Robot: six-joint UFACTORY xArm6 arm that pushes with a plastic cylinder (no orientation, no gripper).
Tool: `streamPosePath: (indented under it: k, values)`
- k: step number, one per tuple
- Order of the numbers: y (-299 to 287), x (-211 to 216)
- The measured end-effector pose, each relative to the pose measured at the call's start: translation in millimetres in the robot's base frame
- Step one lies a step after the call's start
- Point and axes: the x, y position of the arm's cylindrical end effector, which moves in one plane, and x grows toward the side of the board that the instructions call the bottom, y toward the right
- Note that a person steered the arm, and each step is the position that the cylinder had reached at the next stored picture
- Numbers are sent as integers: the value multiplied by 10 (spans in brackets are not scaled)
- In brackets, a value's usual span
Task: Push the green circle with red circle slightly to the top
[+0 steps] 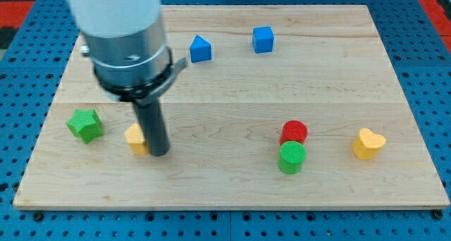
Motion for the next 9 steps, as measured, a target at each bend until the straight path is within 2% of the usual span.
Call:
streamPosePath:
  k: [1, 2, 3, 4, 5, 6, 7, 8, 9]
  values:
    - [-422, 268]
    - [-426, 635]
    - [-16, 503]
    - [871, -13]
    - [1340, 106]
    - [1666, 561]
    - [1878, 220]
    - [2107, 308]
    - [1307, 497]
